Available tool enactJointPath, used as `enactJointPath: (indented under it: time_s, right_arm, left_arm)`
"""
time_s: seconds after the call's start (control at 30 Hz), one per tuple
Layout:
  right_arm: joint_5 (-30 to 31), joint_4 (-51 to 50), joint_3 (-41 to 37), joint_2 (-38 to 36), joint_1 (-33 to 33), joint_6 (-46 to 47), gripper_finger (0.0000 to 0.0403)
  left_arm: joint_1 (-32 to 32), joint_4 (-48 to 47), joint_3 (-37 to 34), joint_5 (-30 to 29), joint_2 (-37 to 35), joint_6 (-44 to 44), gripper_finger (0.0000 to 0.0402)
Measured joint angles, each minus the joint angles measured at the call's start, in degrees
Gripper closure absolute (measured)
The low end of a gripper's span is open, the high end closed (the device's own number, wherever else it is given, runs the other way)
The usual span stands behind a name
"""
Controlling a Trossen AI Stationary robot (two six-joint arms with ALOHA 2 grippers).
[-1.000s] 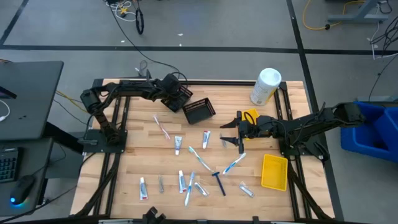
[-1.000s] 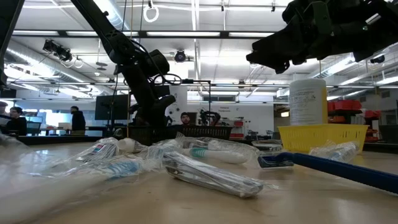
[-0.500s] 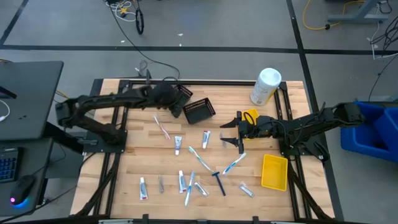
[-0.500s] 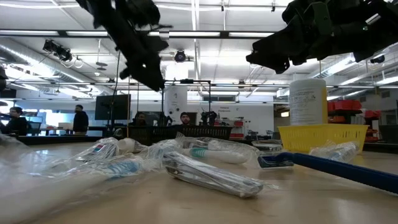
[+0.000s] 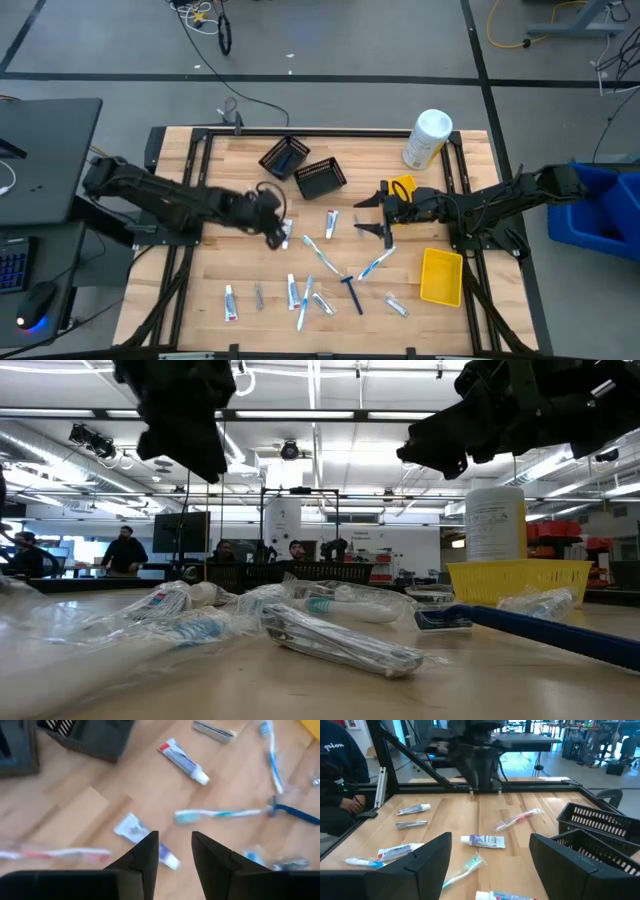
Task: Pick & Place Travel size toiletries
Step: Put the toothpaste into the bottom black bin
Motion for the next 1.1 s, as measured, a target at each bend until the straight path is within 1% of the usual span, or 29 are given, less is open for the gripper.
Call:
enactJointPath:
  time_s: [0.13, 0.23, 0.3, 0.43, 0.53, 0.6, 0.7, 0.8, 0.87, 0.97, 1.1]
  right_arm:
    - [0.0, 0.0, 0.0, 0.0, 0.8, 0.0, 0.0131]
    - [0.0, 0.1, 0.0, 0.0, 1.4, 0.0, 0.0135]
    - [0.0, 0.2, 0.0, 0.0, 1.9, 0.0, 0.0136]
    - [0.0, 3.2, 0.0, 1.1, 2.8, 0.0, 0.0131]
    - [0.0, 7.6, 0.0, 3.5, 3.1, -0.2, 0.012]
    - [0.0, 10.5, 0.0, 5.7, 3.1, -0.3, 0.0111]
    - [0.0, 12.3, 0.0, 8.7, 3.0, -0.5, 0.01]
    - [0.0, 12.3, 1.2, 11.4, 3.0, -0.7, 0.0094]
    - [0.0, 12.2, 3.0, 13.5, 3.0, -0.7, 0.0094]
    - [-0.1, 12.2, 5.7, 16.4, 3.0, -0.7, 0.01]
    - [-1.5, 10.3, 7.9, 19.1, 3.0, -0.7, 0.011]
  left_arm:
    - [-5.9, 0.0, 0.0, -5.4, 0.5, -8.4, 0.0278]
    - [-9.4, -0.5, -0.1, -9.6, 2.5, -13.8, 0.0278]
    - [-10.9, 1.0, 0.1, -11.4, 4.8, -16.1, 0.0278]
    - [-12.3, 1.8, -0.1, -11.4, 9.6, -17.0, 0.0278]
    - [-12.4, 2.0, -0.1, -11.1, 11.9, -17.7, 0.0278]
    - [-12.4, 1.9, -0.1, -10.3, 12.9, -18.7, 0.0278]
    - [-12.5, 1.5, 0.0, -10.4, 13.1, -18.8, 0.0278]
    - [-12.5, 0.9, 0.0, -11.0, 13.1, -19.5, 0.0278]
    - [-12.5, 1.1, 0.0, -11.6, 13.0, -21.6, 0.0278]
    - [-12.0, 1.8, 0.0, -11.3, 13.4, -24.7, 0.0278]
    - [-11.8, 1.7, 0.0, -11.0, 15.1, -24.9, 0.0278]
